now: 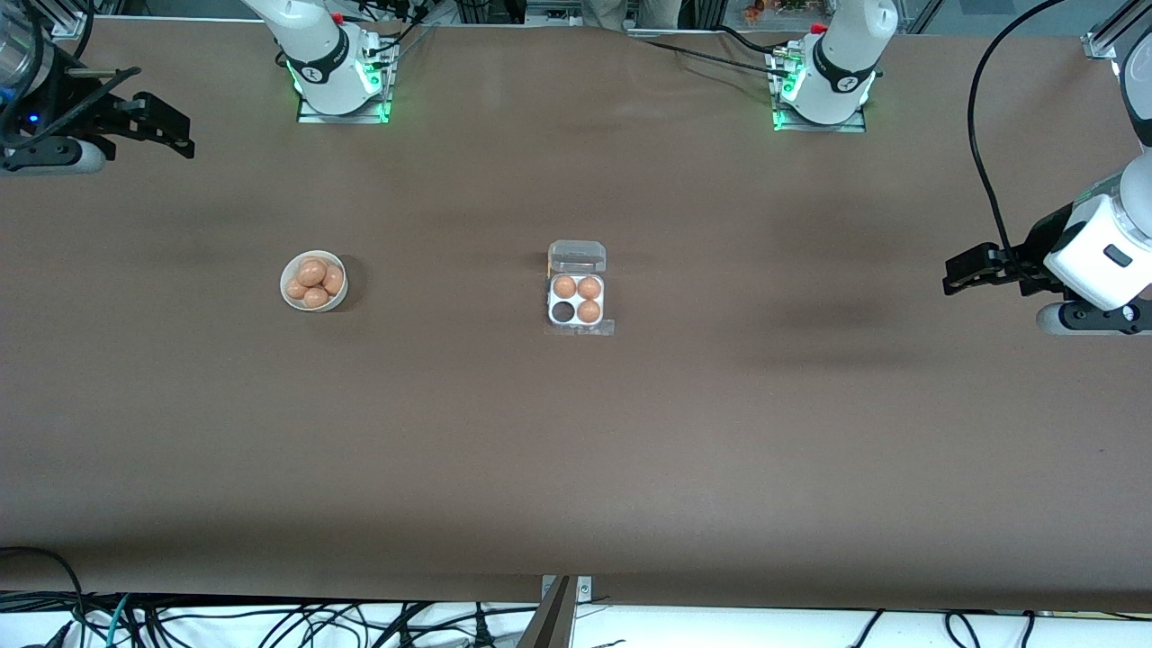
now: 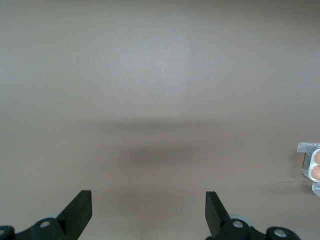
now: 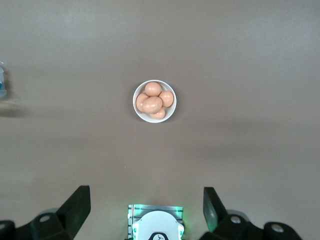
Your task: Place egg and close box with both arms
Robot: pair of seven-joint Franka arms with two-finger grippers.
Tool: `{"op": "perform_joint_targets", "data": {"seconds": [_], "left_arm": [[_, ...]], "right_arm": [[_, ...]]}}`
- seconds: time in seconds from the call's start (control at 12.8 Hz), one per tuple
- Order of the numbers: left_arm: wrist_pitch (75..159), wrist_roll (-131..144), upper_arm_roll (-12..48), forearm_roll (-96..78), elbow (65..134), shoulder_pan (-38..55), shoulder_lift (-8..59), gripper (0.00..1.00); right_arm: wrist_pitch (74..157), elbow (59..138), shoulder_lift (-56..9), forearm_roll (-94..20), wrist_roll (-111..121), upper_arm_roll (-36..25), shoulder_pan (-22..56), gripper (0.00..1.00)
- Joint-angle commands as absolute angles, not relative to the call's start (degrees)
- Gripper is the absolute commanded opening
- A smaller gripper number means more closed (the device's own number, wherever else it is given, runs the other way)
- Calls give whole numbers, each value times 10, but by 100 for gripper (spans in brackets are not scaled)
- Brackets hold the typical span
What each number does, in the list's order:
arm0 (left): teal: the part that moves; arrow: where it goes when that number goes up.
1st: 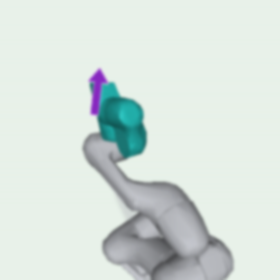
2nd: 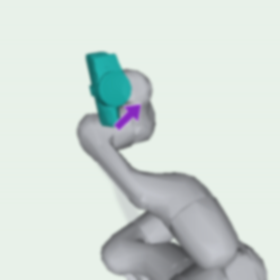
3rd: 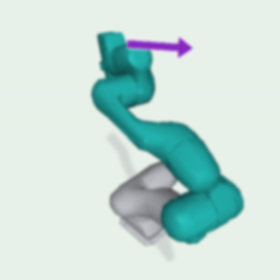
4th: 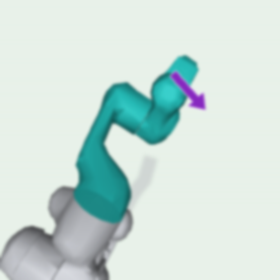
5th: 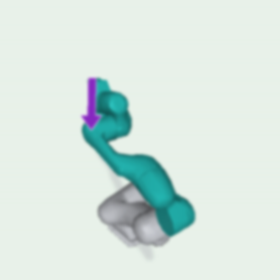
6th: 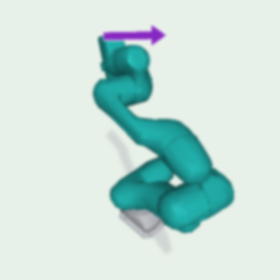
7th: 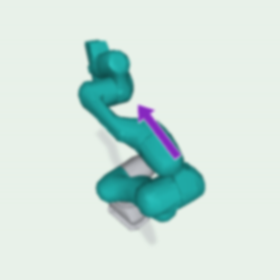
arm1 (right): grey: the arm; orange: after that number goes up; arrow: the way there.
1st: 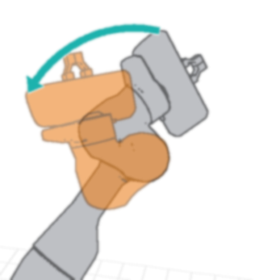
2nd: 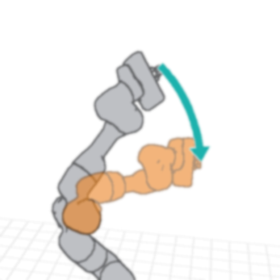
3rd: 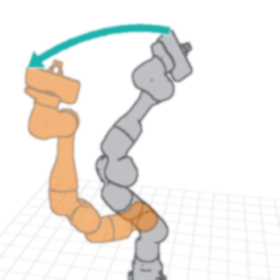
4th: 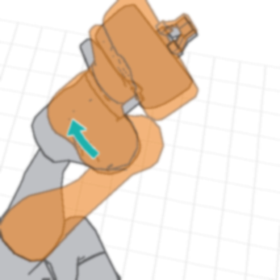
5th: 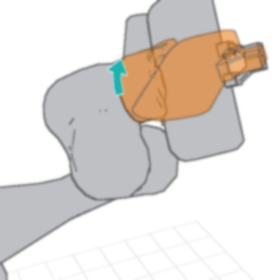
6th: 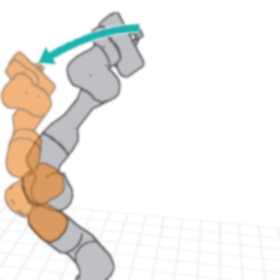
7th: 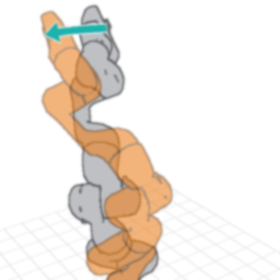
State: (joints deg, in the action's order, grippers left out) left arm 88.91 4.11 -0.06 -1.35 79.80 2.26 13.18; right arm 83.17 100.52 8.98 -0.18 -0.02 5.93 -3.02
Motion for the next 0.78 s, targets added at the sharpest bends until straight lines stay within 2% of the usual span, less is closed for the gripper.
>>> {"op": "perform_joint_targets", "data": {"seconds": [0.0,0.24,0.71], "left_arm": [[882,44,-3,-18,788,23,131,100],[882,40,-4,-18,788,18,132,100],[882,40,-5,-18,788,17,134,100]], "right_arm": [[864,1046,103,-11,-5,61,-33,100],[937,1126,109,-11,-1,58,-34,100],[1132,1280,105,-11,1,59,-33,100]]}}
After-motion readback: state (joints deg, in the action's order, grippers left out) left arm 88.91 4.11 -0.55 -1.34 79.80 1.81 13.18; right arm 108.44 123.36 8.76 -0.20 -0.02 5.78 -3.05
